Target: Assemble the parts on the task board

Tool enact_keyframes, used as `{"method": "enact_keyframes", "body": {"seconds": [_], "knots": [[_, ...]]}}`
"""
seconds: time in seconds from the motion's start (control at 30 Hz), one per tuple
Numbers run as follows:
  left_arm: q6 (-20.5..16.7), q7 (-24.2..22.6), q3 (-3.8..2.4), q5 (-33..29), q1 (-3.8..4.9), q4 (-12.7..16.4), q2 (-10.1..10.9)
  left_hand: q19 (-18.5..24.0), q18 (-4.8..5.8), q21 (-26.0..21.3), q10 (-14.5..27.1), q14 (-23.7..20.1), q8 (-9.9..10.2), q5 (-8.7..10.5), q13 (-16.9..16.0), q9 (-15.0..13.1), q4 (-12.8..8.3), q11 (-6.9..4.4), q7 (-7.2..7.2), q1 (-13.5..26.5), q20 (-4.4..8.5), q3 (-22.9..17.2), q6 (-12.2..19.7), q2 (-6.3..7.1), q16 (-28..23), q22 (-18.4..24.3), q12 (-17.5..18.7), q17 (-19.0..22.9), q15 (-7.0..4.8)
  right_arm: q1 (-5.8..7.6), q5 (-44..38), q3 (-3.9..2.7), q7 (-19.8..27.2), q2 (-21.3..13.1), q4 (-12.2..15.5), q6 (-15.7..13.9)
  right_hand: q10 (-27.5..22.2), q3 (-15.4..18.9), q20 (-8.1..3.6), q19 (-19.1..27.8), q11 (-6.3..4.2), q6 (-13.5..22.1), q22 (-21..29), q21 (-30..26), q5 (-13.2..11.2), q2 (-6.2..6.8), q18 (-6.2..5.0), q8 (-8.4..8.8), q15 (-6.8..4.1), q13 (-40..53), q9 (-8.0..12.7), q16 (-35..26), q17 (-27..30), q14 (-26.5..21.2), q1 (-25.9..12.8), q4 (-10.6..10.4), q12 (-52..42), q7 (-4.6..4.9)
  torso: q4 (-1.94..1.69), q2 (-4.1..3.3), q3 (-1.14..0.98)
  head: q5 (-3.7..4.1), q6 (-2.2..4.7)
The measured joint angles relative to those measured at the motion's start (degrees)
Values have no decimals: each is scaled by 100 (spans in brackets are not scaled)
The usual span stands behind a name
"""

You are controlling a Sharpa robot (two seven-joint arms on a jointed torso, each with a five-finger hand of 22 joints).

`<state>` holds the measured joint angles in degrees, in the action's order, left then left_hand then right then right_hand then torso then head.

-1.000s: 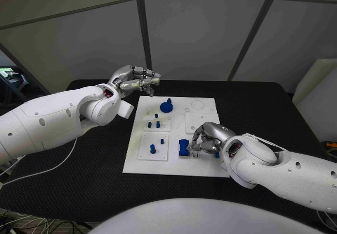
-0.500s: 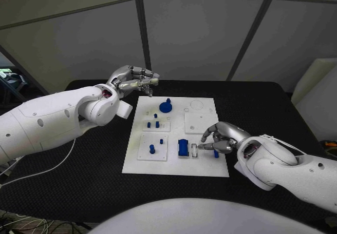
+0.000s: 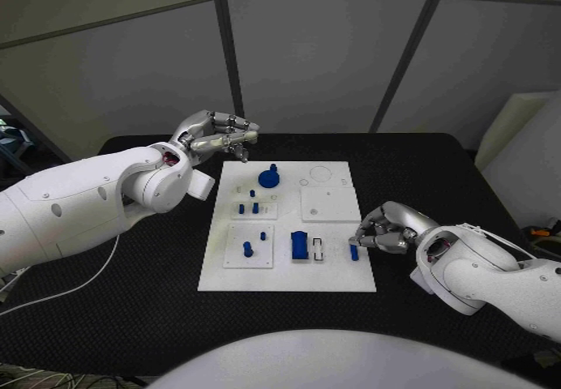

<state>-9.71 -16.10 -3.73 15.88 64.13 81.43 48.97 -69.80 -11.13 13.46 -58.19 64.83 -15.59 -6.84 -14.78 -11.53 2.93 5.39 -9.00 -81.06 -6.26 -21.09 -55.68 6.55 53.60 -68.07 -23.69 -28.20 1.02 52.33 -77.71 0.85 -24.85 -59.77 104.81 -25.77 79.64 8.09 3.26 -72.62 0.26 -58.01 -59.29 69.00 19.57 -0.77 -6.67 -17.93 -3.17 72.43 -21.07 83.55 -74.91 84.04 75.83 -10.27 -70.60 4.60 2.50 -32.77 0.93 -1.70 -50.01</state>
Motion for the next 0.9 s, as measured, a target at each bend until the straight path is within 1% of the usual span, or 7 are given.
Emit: {"method": "enact_keyframes", "body": {"seconds": [0.13, 0.23, 0.4, 0.47, 0.83, 0.9], "knots": [[0, 0, 1, 0, 0, 0, 3, 0, 0, 0, 0, 0, 0, 0, 0, -8, 0, 0, 0, 0, 0, 0, 0, 0, 0, 2, 0, 0, 0, -68, -88, 5, -158, 35, -59, 9, 20, 43, -12, -12, -20, -50, -13, 0, 23, 52, 0, -6, 0, 21, -19, 2, 0, 0, -73, -43, -34, -10, -14, -1, 1, 27, 0], [0, 0, 2, 0, -1, -1, 5, 0, 0, 0, 0, 0, 0, 0, 0, -7, 0, 0, 0, 0, 0, 0, 0, 0, 0, 5, 0, 0, 0, -132, -137, 5, -253, 79, -88, 25, 56, 72, -20, -20, -23, -50, -40, 36, 89, 59, 0, -21, 0, 80, -41, 32, 0, 0, -121, -102, -100, -10, -26, -1, 1, 29, 0], [0, 0, 3, 0, -2, -2, 8, 0, 0, 0, 17, 0, 0, 0, 1, -7, 0, -17, -1, 0, 0, 0, 1, 0, 0, 5, 0, 0, 0, -214, -194, 8, -389, 171, -149, 67, 73, 87, -20, -20, -25, -71, -47, 39, 145, 74, 0, -49, 0, 95, -71, 32, 0, 0, -136, -117, -122, -31, -30, -1, 0, 15, 0], [0, 0, 3, 0, -2, -2, 11, 0, 0, 0, 22, 0, 0, 0, 1, -7, 0, -22, -21, 0, 0, 0, 22, 0, 0, 5, 0, -1, 0, -248, -219, 8, -441, 193, -166, 86, 73, 104, -40, -40, -25, -71, -47, 39, 157, 74, 0, -50, 0, 99, -86, 32, 0, 0, -136, -135, -129, -31, -29, -1, 0, 13, 0], [1, 0, 4, 0, -2, -2, 12, 0, 0, 0, 22, 0, 0, 0, 1, -12, 0, -22, -21, 0, 0, 0, 22, 0, 0, 4, 0, 4, 0, -274, -393, -17, -583, 308, -222, 91, 72, 105, -40, -40, -26, -96, -36, 39, 157, 97, 0, -118, 0, 102, -112, 32, 0, 0, -159, -135, -129, -51, -20, -2, 0, 12, 0], [1, 0, 4, 0, -2, -4, 12, 0, 0, 0, 22, 0, 0, 0, 2, -12, 0, -22, -21, 0, 0, 0, 22, 0, 0, 4, 0, 4, 0, -274, -464, -17, -612, 346, -240, 92, 72, 87, -40, -40, -26, -107, -36, 39, 157, 102, 0, -137, -24, 106, -121, 32, 1, -20, -128, -117, -129, -56, -20, -3, 0, 16, 0]]}}
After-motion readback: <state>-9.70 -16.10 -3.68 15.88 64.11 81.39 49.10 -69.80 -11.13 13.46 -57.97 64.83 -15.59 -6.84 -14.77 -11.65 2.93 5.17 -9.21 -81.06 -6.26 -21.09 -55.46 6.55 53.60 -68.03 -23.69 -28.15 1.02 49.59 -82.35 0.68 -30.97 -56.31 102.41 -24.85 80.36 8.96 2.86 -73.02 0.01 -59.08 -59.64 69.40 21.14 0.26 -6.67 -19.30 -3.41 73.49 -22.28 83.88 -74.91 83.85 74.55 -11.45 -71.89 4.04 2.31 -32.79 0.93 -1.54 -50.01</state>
